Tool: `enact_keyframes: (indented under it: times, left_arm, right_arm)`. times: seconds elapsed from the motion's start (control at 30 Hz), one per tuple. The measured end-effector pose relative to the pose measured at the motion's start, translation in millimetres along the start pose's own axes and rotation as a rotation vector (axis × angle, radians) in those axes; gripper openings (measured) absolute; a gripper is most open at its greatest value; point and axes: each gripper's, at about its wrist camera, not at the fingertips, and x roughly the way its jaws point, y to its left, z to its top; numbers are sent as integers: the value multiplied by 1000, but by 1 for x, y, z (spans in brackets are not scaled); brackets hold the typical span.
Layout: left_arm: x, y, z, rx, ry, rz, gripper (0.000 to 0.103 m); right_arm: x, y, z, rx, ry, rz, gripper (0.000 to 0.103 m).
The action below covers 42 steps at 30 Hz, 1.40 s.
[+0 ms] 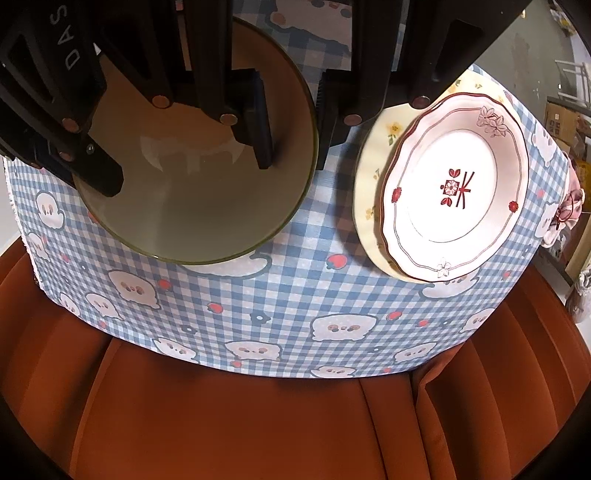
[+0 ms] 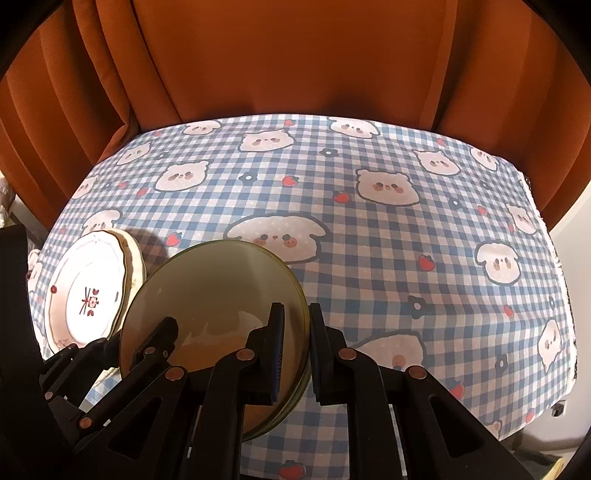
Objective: Organize plates and bowls
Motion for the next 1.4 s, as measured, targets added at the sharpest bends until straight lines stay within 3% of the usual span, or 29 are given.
enact_keyframes:
  times: [0.17,0.3,0.4,0.43,0.47,0.5,0.53,0.6,0.83,1.03,1.4]
  left_arm:
    - [2,0,-5,3,-4,-21,24]
    - [4,-1,-6,7,19,-62,42]
    - [2,-2,-6,22,23,-73,64]
    - [2,-2,-6,26,25,-78,65]
    - [1,-1,-6,30,25,-82,66]
    - [2,0,-5,35,31,-83,68]
    - [3,2,-5,34,34,-90,71]
    - [7,6,-3,22,48,-110,73]
    - [23,11,-1,64,107,-216,75]
    - [37,11,5,99,207,-348,70]
    - [43,8,12,190,257,-434,61]
  right_arm:
    - [-2,2,-7,-12,-43,-6,16]
    - [-4,1,-8,1,-50,3,16]
    - [-4,1,-8,8,-46,10,20]
    - [-4,1,-8,12,-42,22,25]
    - [-4,1,-9,16,-33,30,39]
    - [-3,1,-9,24,-23,32,63]
    - [-3,-2,-10,49,-24,26,70]
    - [-3,-4,-10,66,-29,10,72]
    - [13,-10,-15,160,37,-1,72]
    - [18,-6,-14,204,61,-45,72]
    - [26,-8,-19,336,116,-80,72]
